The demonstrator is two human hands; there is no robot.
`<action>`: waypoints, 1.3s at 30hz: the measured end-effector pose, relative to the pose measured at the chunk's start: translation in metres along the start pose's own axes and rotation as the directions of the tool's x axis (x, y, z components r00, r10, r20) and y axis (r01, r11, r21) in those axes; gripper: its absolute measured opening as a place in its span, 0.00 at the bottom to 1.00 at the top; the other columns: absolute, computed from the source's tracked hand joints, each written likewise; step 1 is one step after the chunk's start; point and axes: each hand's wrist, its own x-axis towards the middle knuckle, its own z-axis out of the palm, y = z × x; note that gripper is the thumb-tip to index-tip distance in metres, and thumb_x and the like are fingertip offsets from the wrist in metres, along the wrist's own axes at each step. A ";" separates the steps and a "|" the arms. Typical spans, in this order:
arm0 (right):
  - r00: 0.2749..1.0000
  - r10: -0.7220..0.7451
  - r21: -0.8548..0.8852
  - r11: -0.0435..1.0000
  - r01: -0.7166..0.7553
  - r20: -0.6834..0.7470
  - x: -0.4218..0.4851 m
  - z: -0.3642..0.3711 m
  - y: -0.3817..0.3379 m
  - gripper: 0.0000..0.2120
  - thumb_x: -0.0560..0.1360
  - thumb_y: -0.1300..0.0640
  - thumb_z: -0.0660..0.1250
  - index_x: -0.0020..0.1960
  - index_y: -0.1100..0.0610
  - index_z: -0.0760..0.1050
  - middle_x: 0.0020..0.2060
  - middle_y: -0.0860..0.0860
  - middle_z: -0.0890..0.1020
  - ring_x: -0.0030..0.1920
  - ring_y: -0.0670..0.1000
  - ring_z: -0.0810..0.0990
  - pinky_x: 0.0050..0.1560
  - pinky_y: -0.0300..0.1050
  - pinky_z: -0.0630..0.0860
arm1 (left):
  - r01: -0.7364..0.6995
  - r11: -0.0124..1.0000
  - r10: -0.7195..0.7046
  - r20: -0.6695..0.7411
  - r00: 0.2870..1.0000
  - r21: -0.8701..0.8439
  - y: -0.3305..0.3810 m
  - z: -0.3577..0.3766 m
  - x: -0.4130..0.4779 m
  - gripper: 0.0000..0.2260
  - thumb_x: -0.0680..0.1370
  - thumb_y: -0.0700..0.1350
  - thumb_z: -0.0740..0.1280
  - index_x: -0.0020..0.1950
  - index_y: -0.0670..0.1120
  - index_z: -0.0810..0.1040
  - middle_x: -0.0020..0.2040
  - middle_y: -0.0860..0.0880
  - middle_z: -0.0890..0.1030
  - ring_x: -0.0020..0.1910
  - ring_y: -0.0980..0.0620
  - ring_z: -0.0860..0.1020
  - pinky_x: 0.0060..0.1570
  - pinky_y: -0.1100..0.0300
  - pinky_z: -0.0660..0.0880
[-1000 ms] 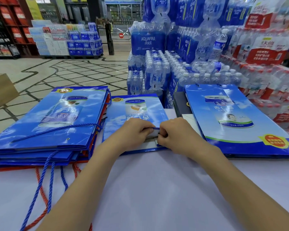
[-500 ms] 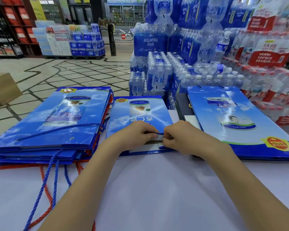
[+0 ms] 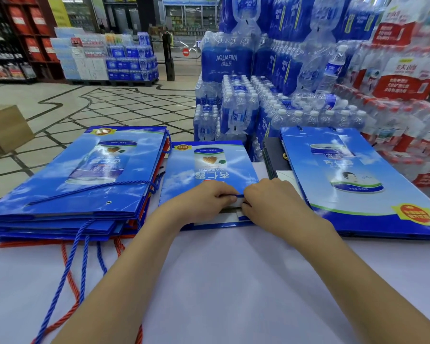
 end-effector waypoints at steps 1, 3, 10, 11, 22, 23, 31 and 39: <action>1.000 -0.011 -0.008 1.000 0.011 0.003 0.001 0.001 0.001 0.08 0.81 0.55 0.56 0.44 0.55 0.63 0.40 0.53 0.68 0.40 0.56 0.66 0.30 0.45 0.55 | -0.008 1.000 0.008 0.007 1.000 0.011 -0.001 0.000 0.001 0.11 0.82 0.44 0.61 0.59 0.50 0.81 0.46 0.60 0.78 0.51 0.56 0.74 0.55 0.64 0.69; 0.999 -0.032 -0.009 0.999 0.033 0.030 0.001 0.001 0.003 0.08 0.81 0.55 0.56 0.44 0.55 0.63 0.39 0.53 0.67 0.40 0.56 0.65 0.31 0.46 0.56 | -0.024 0.998 0.023 0.024 0.999 0.052 -0.002 0.002 0.003 0.11 0.82 0.44 0.60 0.60 0.49 0.81 0.46 0.56 0.78 0.49 0.54 0.74 0.55 0.61 0.70; 0.989 -0.112 0.005 0.994 0.112 0.094 0.003 -0.001 0.013 0.12 0.81 0.53 0.55 0.40 0.56 0.63 0.33 0.51 0.65 0.33 0.53 0.64 0.30 0.44 0.58 | 0.012 0.998 -0.016 0.081 0.997 0.057 0.000 0.000 0.001 0.12 0.83 0.46 0.59 0.63 0.52 0.79 0.53 0.56 0.79 0.54 0.55 0.74 0.60 0.60 0.70; 0.989 -0.125 0.017 0.992 0.124 0.082 0.002 0.000 0.016 0.11 0.81 0.52 0.55 0.42 0.55 0.66 0.34 0.52 0.68 0.35 0.54 0.66 0.32 0.45 0.61 | 0.027 0.998 -0.032 0.089 0.995 0.052 0.001 -0.001 0.000 0.13 0.83 0.47 0.59 0.63 0.52 0.78 0.53 0.57 0.79 0.54 0.56 0.74 0.60 0.60 0.69; 0.992 -0.126 0.150 0.981 0.123 0.012 -0.005 0.004 0.030 0.19 0.79 0.37 0.57 0.40 0.50 0.72 0.37 0.51 0.75 0.43 0.55 0.70 0.40 0.47 0.63 | 0.119 0.987 -0.118 0.016 0.993 -0.106 0.007 -0.005 -0.007 0.13 0.82 0.52 0.59 0.53 0.52 0.83 0.49 0.54 0.81 0.51 0.55 0.76 0.54 0.62 0.71; 0.993 -0.122 0.127 0.984 0.122 -0.006 -0.004 0.004 0.030 0.20 0.80 0.37 0.56 0.39 0.51 0.71 0.36 0.51 0.72 0.43 0.55 0.70 0.40 0.47 0.64 | 0.122 0.988 -0.122 0.007 0.993 -0.090 0.006 -0.004 -0.006 0.12 0.82 0.50 0.60 0.53 0.52 0.83 0.48 0.54 0.82 0.50 0.55 0.76 0.53 0.63 0.72; 0.990 -0.086 0.197 0.974 0.107 -0.114 -0.003 0.011 0.036 0.30 0.72 0.29 0.60 0.32 0.56 0.71 0.29 0.51 0.74 0.39 0.55 0.75 0.44 0.50 0.74 | 0.205 0.979 -0.205 -0.055 0.977 -0.004 -0.002 -0.006 -0.003 0.07 0.79 0.53 0.64 0.45 0.52 0.79 0.40 0.56 0.78 0.41 0.57 0.75 0.41 0.62 0.69; 0.996 -0.032 0.255 0.966 0.052 -0.082 0.000 0.014 0.032 0.30 0.76 0.31 0.56 0.29 0.55 0.66 0.27 0.51 0.73 0.36 0.53 0.72 0.39 0.49 0.71 | 0.093 0.971 -0.146 -0.243 0.959 -0.218 -0.001 -0.006 -0.002 0.05 0.76 0.48 0.71 0.45 0.47 0.79 0.37 0.50 0.78 0.34 0.53 0.73 0.34 0.63 0.70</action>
